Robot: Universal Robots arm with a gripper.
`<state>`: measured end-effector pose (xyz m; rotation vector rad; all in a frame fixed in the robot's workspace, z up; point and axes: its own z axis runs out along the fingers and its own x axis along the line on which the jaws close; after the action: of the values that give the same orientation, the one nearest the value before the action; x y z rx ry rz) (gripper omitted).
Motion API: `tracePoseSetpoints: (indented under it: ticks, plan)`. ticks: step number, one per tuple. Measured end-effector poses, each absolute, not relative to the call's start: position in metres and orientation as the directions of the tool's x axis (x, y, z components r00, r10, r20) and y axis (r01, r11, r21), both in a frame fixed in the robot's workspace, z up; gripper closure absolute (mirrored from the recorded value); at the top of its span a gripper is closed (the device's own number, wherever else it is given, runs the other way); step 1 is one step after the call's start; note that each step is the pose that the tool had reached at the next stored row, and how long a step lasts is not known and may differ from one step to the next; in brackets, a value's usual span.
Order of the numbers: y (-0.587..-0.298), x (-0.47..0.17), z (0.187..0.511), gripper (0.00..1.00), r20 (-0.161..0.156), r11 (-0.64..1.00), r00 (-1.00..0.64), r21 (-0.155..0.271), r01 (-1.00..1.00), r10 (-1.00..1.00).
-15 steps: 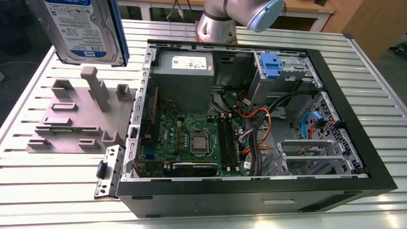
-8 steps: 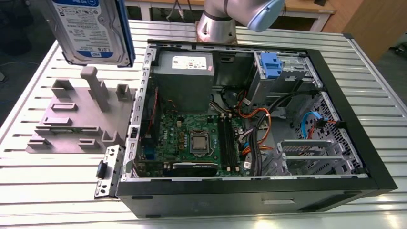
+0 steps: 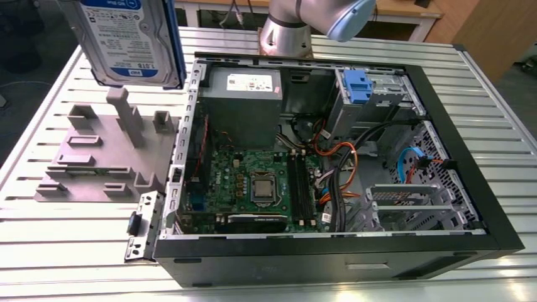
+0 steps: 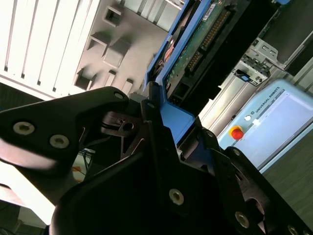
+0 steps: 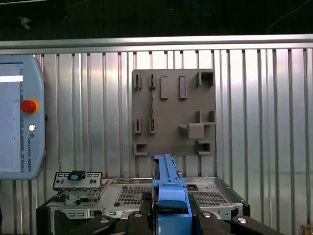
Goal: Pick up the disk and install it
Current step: 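Pick up the disk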
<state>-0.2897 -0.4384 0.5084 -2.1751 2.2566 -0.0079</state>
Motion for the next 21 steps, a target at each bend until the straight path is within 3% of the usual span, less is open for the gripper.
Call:
tracePoseSetpoints:
  ticks: [21]
  plan:
    - [-0.439, -0.259, 0.508, 0.64, -0.002, 0.037, -0.037, -0.009, -0.999, -0.999]
